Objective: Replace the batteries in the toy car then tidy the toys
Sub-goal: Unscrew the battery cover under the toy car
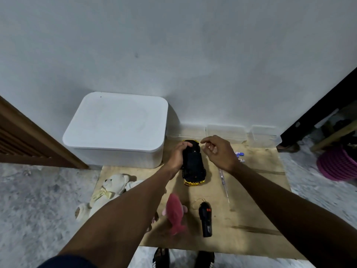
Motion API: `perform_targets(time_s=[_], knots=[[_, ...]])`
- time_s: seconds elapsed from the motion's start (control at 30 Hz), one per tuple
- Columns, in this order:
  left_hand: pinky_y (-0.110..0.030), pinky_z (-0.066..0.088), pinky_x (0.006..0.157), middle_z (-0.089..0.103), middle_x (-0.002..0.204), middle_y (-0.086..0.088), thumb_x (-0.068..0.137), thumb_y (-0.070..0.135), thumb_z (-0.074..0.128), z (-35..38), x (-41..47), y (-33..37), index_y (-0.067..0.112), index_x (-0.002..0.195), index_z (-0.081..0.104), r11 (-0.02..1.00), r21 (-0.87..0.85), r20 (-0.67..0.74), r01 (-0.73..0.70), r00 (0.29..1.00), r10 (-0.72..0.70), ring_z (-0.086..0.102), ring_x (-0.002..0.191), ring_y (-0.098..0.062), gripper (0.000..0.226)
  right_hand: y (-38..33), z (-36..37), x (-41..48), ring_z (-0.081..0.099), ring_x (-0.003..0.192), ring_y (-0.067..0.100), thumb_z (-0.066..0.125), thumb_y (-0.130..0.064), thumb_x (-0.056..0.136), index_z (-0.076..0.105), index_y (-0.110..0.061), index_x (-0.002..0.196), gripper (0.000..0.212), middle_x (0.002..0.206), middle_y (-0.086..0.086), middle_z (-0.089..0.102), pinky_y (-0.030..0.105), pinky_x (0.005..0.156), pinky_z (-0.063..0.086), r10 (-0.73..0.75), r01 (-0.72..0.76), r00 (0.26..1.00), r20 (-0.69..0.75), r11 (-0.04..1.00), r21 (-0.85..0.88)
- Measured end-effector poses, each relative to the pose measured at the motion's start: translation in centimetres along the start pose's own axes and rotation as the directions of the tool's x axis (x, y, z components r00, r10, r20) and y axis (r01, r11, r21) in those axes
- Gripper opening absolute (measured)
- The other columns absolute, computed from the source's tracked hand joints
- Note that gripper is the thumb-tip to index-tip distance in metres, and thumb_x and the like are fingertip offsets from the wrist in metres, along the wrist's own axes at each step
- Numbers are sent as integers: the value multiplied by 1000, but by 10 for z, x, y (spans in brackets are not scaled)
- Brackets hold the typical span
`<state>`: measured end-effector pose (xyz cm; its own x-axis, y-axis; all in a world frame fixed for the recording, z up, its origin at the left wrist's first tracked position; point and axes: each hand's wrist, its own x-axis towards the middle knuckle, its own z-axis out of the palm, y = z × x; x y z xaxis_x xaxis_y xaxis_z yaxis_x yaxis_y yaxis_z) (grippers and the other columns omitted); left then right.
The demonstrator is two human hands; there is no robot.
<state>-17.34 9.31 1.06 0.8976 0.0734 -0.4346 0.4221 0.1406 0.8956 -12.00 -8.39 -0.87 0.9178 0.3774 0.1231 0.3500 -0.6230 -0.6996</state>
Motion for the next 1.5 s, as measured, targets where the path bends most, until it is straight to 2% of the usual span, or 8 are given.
perform_targets(time_s=[0.13, 0.2, 0.37, 0.47, 0.8, 1.13, 1.3, 1.5], knots=[[-27, 43, 65, 63, 95, -1, 101, 28, 34, 1, 0, 8, 21, 100, 60, 1000, 27, 8, 12, 1000, -12, 58, 82, -14, 27, -33, -6, 9, 56, 90, 11, 60, -37, 94, 65, -32, 121, 28, 103, -9, 57, 28, 75, 47, -60, 101, 972, 227, 980, -171], [-29, 42, 66, 64, 91, 0, 99, 28, 34, 0, -2, 13, 22, 97, 59, 999, 39, 17, 16, 1000, -16, 58, 79, -14, 26, -39, -6, 11, 55, 92, 11, 58, -41, 95, 67, -32, 120, 28, 106, -8, 54, 27, 73, 44, -61, 131, 964, 260, 957, -260], [-33, 42, 71, 67, 97, 0, 98, 32, 34, -4, -1, 20, 24, 101, 62, 999, 51, 24, 14, 1000, -15, 59, 83, -15, 29, -46, -6, 16, 55, 91, 11, 60, -43, 92, 70, -32, 109, 22, 106, -10, 51, 29, 71, 46, -53, 120, 972, 230, 950, -289], [-34, 43, 72, 66, 102, -2, 96, 33, 33, -4, 1, 23, 17, 104, 64, 996, 90, 28, -19, 999, 16, 59, 86, -16, 35, -50, -8, 20, 55, 91, 11, 63, -43, 89, 67, -32, 103, 18, 105, -11, 50, 32, 74, 49, -35, 101, 972, 231, 954, -281], [-33, 44, 73, 63, 104, -6, 100, 23, 30, -4, 8, 25, 10, 105, 63, 995, 72, 44, -76, 996, 73, 56, 89, -16, 36, -53, -9, 26, 53, 94, 14, 65, -40, 89, 63, -27, 99, 17, 105, -6, 49, 36, 79, 49, 7, 61, 965, 262, 966, -252], [-29, 42, 67, 60, 98, -7, 101, 21, 29, -6, 8, 28, 13, 108, 61, 995, 69, 64, -66, 996, 62, 55, 79, -13, 34, -58, -10, 29, 54, 91, 17, 66, -27, 89, 64, -21, 95, 9, 102, -2, 50, 40, 82, 51, 13, 46, 960, 279, 978, -203], [-30, 42, 70, 59, 92, 0, 102, 21, 30, -5, 7, 29, 17, 107, 59, 997, 53, 62, -50, 997, 47, 54, 77, -10, 30, -56, -7, 27, 57, 92, 18, 66, -20, 91, 68, -19, 96, 6, 101, -2, 53, 40, 83, 53, -6, 42, 983, 184, 980, -195], [-35, 45, 76, 61, 98, 4, 101, 25, 33, -8, 7, 30, 22, 105, 61, 998, 57, 31, -33, 999, 31, 55, 83, -11, 29, -60, -7, 28, 55, 82, 18, 72, -29, 86, 69, -17, 93, 14, 98, 0, 52, 34, 75, 48, 79, -64, 995, 64, 977, -203]])
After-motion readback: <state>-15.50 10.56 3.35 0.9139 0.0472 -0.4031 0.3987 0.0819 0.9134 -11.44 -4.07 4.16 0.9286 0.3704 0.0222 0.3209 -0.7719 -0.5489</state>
